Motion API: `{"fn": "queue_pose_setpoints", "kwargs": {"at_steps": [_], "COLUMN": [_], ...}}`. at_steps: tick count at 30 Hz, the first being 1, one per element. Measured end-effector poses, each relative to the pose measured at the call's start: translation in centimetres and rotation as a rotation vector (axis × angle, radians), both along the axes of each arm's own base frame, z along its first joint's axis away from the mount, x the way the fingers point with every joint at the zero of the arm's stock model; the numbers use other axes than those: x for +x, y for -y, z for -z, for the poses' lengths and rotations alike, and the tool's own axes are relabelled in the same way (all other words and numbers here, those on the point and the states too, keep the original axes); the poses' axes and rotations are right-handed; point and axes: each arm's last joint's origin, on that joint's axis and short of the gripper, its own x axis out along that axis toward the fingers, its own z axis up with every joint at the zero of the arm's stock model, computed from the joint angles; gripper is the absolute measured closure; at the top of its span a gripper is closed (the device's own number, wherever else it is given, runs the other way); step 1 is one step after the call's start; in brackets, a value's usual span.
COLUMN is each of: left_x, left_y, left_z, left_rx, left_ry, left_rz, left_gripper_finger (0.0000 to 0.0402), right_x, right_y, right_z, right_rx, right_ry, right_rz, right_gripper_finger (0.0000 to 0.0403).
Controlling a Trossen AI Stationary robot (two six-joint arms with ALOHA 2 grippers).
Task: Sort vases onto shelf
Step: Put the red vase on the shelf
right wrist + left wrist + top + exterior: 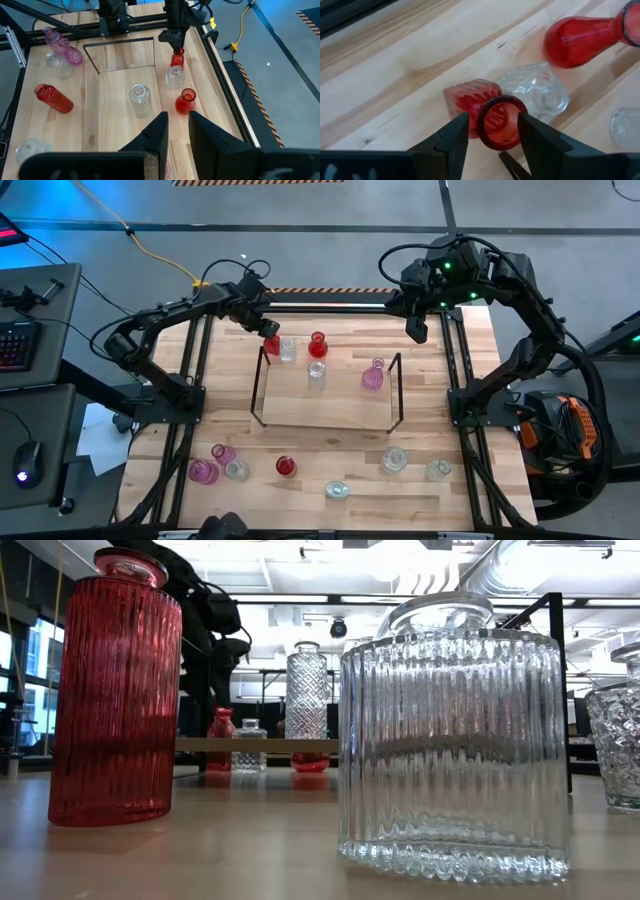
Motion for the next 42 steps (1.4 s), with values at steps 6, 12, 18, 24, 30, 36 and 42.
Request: {"fn": "queue_pose_setpoints", "kwargs": {"at_steps": [6,12,18,24,30,36,42], "left_x": [0.3,0.6,0.6,0.6,0.5,0.0,-1.5], "left_y": [-0.2,-0.2,-0.3,-0.3,-0.2,0.1,0.4], "left_z": [0.9,1.4,1.5,1.4,1.4,0.6,-1.6], "left_rx": [-0.021,-0.026,-0.016,-0.007,-0.026,0.006,0.049], "left_ry": [-0.030,-0.046,-0.054,-0.060,-0.053,-0.060,-0.008], "left_rz": [0.000,0.005,0.019,0.022,0.026,0.013,-0.039], "left_gripper_finger": [0.0243,0.0243,0.0267,0.0347,0.0382,0.0382,0.0389], "right_x": [0.0,0.0,0.0,0.0,0.0,0.0,0.0], "right_y": [0.0,0.0,0.0,0.0,0.0,0.0,0.0], "right_z": [0.0,0.0,0.0,0.0,0.0,0.0,0.0], "right_rx": [0.002,0.007,0.007,0.007,0.006,0.005,0.005], "right_ry": [0.000,0.002,0.002,0.002,0.002,0.002,0.002], "right_rz": [0.002,-0.004,-0.005,-0.005,-0.006,-0.006,-0.006], "right_gripper_finger": [0.0346,0.0346,0.0346,0.0346,0.0346,0.0346,0.0346]}}
